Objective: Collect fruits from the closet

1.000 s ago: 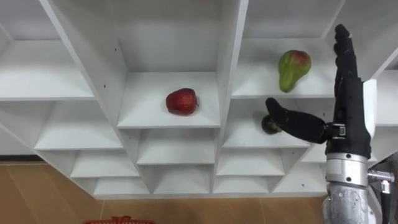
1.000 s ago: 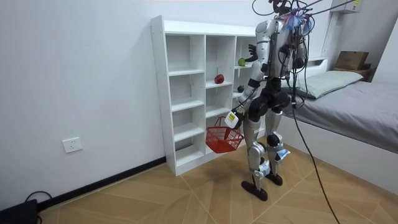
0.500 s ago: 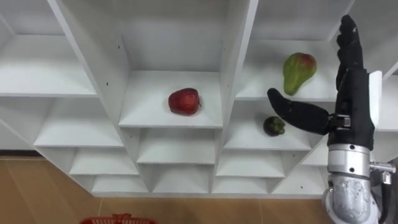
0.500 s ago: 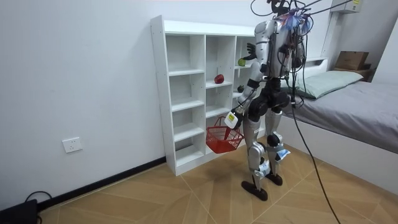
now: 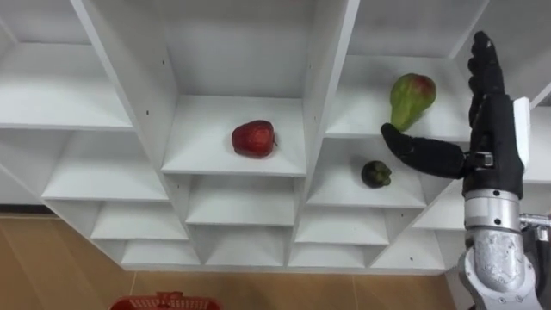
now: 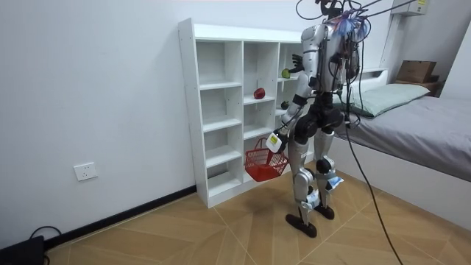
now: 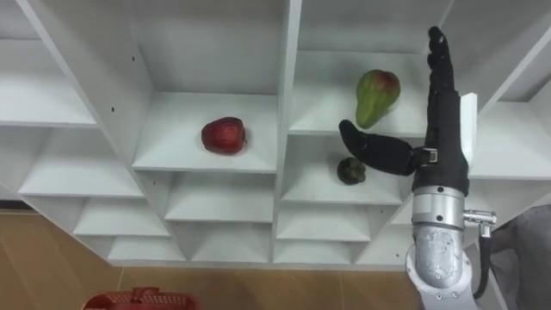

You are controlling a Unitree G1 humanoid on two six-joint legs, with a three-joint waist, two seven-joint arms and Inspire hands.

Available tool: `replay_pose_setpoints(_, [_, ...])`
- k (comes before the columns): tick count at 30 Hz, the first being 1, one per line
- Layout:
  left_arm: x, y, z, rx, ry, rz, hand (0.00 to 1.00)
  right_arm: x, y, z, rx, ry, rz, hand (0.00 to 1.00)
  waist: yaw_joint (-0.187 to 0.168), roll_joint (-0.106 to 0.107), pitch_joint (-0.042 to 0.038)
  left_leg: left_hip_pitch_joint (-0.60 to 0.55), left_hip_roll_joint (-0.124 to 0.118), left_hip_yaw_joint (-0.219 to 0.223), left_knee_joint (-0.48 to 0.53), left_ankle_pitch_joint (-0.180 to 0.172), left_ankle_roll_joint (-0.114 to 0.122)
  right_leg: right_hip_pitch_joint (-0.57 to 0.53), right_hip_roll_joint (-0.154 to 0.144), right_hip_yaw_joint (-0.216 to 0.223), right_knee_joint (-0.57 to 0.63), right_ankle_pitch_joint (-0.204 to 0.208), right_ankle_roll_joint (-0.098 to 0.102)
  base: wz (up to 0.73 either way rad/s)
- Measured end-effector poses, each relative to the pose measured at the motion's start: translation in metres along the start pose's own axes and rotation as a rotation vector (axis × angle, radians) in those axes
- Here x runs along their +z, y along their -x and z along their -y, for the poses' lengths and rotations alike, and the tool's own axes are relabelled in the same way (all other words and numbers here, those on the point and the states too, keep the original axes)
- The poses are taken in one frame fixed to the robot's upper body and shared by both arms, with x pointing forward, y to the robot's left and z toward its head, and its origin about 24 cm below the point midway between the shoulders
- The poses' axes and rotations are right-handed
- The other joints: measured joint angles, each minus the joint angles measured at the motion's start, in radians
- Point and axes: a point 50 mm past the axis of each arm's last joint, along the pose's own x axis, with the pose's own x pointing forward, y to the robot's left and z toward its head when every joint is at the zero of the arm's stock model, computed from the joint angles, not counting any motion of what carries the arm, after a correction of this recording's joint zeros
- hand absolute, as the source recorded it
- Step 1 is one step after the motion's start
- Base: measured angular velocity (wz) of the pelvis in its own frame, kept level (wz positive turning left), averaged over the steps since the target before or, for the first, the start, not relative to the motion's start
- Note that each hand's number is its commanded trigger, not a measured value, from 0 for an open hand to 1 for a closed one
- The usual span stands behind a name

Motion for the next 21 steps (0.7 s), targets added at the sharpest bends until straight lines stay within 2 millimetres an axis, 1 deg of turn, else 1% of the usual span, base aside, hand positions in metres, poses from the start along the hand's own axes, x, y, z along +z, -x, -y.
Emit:
replay_pose_setpoints(2, [0.001, 0.000, -0.002, 0.006, -0.012, -0.002, 1.00, -0.003, -0.003, 0.003, -0.012, -0.014, -0.017, 0.00, 0.006, 0.000, -0.0002, 0.000, 0.000, -0.005, 0.000, 0.000, 0.000, 0.001, 0.000, -0.003, -0.001, 0.000, 0.000, 0.02])
replay_pose_setpoints(8, [0.002, 0.000, -0.002, 0.011, -0.016, 0.002, 1.00, -0.011, -0.003, 0.007, -0.030, -0.026, -0.064, 0.00, 0.008, 0.005, -0.0017, -0.010, 0.000, -0.016, 0.003, 0.000, 0.000, 0.000, -0.001, -0.019, -0.001, 0.000, 0.000, 0.07])
replay_pose_setpoints(13, [-0.003, 0.002, -0.003, 0.027, -0.018, -0.015, 1.00, -0.015, -0.004, 0.007, -0.034, -0.034, -0.093, 0.00, 0.008, 0.009, -0.0027, -0.015, 0.000, -0.026, 0.008, 0.000, 0.000, 0.002, -0.002, -0.030, 0.000, 0.000, 0.000, 0.06])
replay_pose_setpoints(17, [-0.004, 0.003, -0.004, 0.032, -0.037, -0.017, 1.00, -0.024, -0.005, 0.006, -0.032, -0.020, -0.133, 0.00, 0.007, 0.012, -0.0003, -0.015, -0.001, -0.034, 0.014, 0.000, 0.000, 0.013, -0.003, -0.038, -0.001, 0.000, -0.001, 0.06])
replay_pose_setpoints(21, [-0.005, 0.003, -0.004, 0.032, -0.038, -0.022, 1.00, -0.027, -0.009, 0.006, -0.014, -0.024, -0.144, 0.00, 0.009, 0.012, 0.0009, -0.015, -0.001, -0.036, 0.016, 0.000, 0.000, 0.015, -0.004, -0.040, 0.001, 0.000, -0.001, 0.01])
